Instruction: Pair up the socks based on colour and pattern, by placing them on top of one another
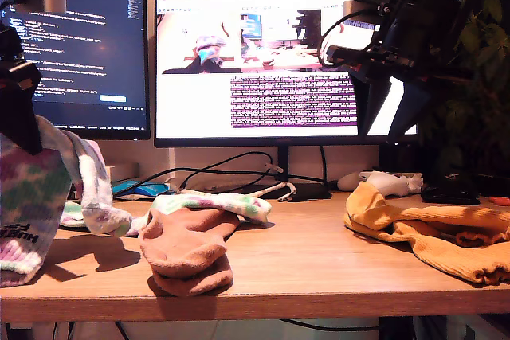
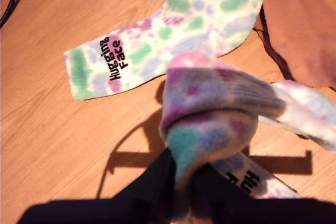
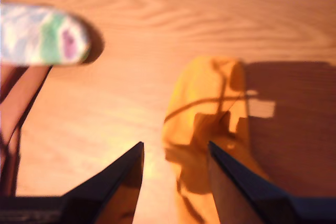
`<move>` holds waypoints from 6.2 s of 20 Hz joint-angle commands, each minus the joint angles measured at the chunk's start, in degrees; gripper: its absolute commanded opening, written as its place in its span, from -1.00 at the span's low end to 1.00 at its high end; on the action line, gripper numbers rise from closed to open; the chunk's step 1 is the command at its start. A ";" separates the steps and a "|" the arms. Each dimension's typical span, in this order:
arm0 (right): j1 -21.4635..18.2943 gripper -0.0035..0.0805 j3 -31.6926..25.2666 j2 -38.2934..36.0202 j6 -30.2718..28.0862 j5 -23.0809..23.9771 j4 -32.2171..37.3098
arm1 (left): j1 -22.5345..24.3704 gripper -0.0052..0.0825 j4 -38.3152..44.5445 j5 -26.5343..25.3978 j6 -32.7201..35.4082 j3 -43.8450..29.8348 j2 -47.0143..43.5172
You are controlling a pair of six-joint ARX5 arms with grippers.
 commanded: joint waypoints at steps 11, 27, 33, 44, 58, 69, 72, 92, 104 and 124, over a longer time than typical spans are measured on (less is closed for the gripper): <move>10.91 -0.94 -0.26 2.97 -2.16 -16.37 12.83 | 0.66 -0.94 0.85 -4.61 -0.02 0.26 -0.81; 17.84 -0.94 -0.15 23.85 0.72 -18.49 29.86 | 0.63 -0.94 0.28 -7.50 -0.37 0.26 -0.81; 17.20 -0.94 -0.15 24.90 0.63 -9.25 24.48 | 0.63 -0.94 0.31 -7.48 -0.35 0.26 -0.81; 9.51 -0.94 -0.15 22.73 1.22 3.45 5.73 | 0.63 -0.94 0.42 -7.21 -0.33 0.26 -0.81; 9.94 -0.72 1.62 9.88 1.27 3.67 0.87 | 0.63 -0.94 2.84 2.91 -0.24 0.26 -0.81; 18.10 -0.06 1.97 3.76 -24.24 -17.75 12.24 | 0.66 -0.94 4.81 12.00 -15.52 0.61 -0.74; 22.36 -0.06 1.97 3.82 -33.79 -20.06 11.28 | 0.66 -0.94 5.66 12.76 -18.10 0.68 -0.74; 28.70 -0.54 1.95 10.01 -36.13 -5.38 18.56 | 0.66 -0.94 1.49 20.50 -26.08 3.58 -0.74; 28.63 -0.94 1.97 7.32 -33.55 0.94 12.13 | 0.63 -0.79 -1.60 20.63 -17.57 3.67 -0.74; 27.85 -0.94 18.64 0.61 -35.32 8.66 -16.06 | 0.48 -0.27 -4.13 23.61 -14.86 3.67 -0.74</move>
